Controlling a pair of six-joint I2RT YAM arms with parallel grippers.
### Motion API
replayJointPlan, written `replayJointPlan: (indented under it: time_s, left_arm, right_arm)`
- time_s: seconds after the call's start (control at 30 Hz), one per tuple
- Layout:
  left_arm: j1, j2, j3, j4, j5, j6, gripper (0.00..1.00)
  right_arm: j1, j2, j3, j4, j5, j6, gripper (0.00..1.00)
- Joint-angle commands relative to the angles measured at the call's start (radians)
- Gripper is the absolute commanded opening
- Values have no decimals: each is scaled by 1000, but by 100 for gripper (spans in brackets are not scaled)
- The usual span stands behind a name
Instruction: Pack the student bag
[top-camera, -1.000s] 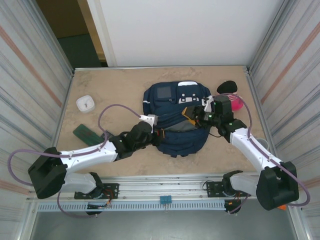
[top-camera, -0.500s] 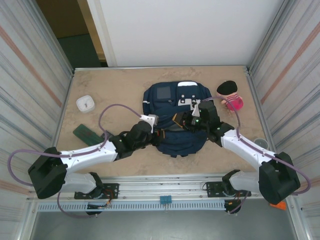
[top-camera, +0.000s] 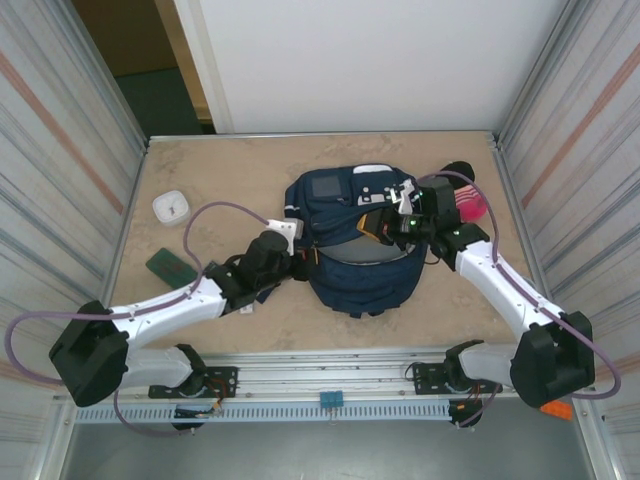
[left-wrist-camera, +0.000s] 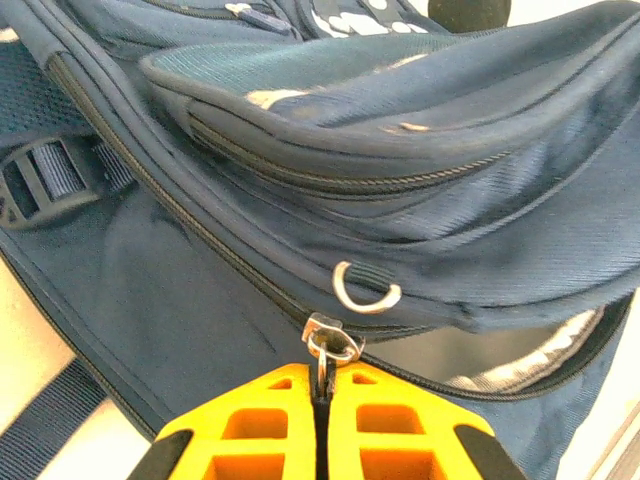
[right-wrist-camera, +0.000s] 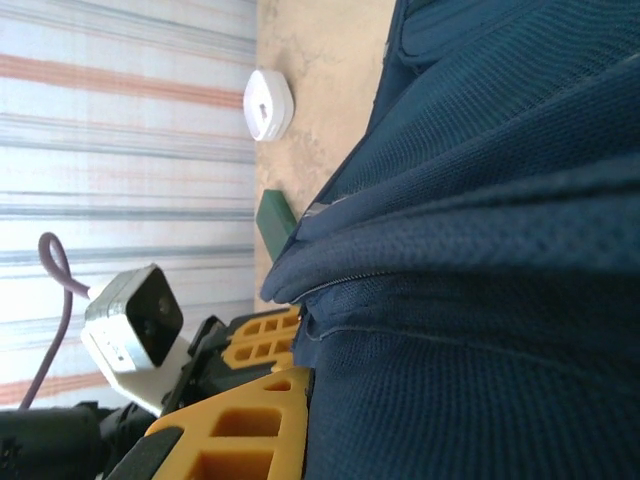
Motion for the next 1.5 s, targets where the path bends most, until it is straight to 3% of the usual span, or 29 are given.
replayJointPlan:
  time_s: [0.0, 0.37, 0.6, 0.67, 0.8, 1.07, 1.27, 1.47]
  left_arm:
    - [45, -28, -15, -30, -32, 50, 0]
    - [186, 97, -30, 47, -8, 69, 0]
    - [238, 213, 0, 149, 5, 73, 1]
    - [246, 227, 11, 163, 4, 76, 6]
    - [254, 194, 25, 142, 57, 61, 27]
    - [229, -19, -31, 16, 88, -14, 52]
    - [229, -135, -30, -107, 90, -25, 57]
    - [229, -126, -14, -168, 133, -40, 58]
  right_arm:
    - [-31, 12, 75, -61, -90, -98, 0]
    - [-49, 24, 169, -166, -186, -166, 0]
    - [-47, -7, 170, -176, -175, -156, 0]
    - [-47, -8, 164, -171, -153, -152, 0]
    - [-53, -14, 110, -79, -79, -96, 0]
    - [-40, -4, 66, 54, 4, -17, 0]
    - [-37, -7, 0, 160, 81, 51, 0]
    - [-27, -7, 13, 111, 111, 22, 0]
